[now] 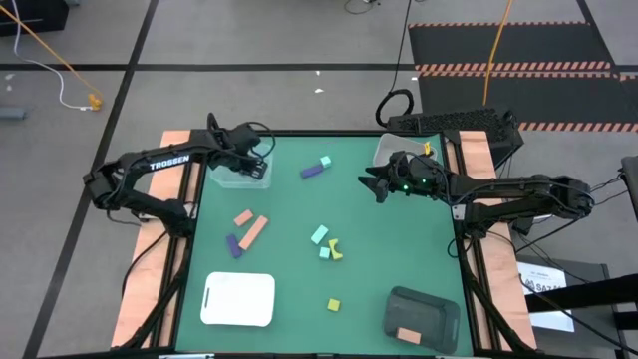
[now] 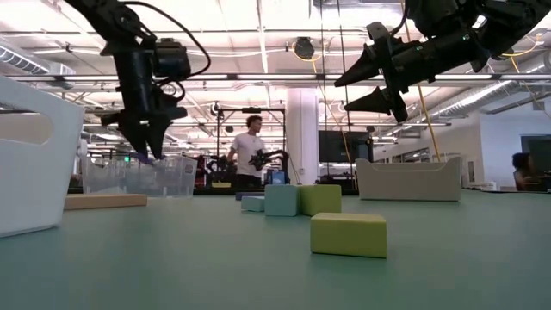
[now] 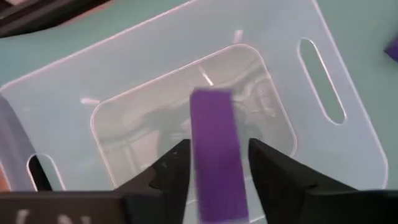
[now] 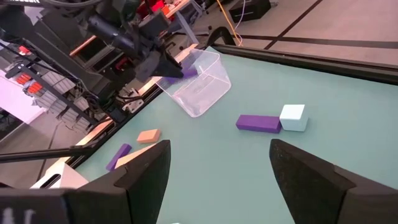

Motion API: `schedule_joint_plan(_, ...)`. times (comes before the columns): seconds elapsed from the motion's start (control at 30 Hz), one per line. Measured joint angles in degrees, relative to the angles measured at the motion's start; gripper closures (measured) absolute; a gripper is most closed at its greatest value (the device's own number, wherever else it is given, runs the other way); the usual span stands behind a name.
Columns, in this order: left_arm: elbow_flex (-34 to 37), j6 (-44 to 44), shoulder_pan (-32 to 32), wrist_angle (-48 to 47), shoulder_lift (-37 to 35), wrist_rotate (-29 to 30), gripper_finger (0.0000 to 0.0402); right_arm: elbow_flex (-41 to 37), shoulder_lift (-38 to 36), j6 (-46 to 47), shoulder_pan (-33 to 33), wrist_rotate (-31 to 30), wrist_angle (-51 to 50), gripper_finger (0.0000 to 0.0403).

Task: Sort & place blocks by color
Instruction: Put the middle violet block into the transparent bin, then put the top violet block into the transparent bin

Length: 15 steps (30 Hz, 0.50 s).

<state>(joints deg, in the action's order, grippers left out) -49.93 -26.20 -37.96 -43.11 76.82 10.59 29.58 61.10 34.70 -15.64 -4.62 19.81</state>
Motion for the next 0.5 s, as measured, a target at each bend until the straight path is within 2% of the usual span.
schedule_joint_plan(0.23,0.0,0.8,-0.9,1.4,0.0,0.1,0.018,0.0,0.0,0.2,0.0,0.1,0.0,0.014)
schedule_joint_plan(0.33,-0.4,4.3,0.3,2.2,0.0,0.1,0.0171,0.0,0.0,0.2,0.0,0.2,0.0,0.014)
schedule_joint_plan(0.5,-2.1,10.9,5.7,10.4,0.0,-0.1,0.0168,0.0,0.0,0.2,0.0,0.2,0.0,0.014)
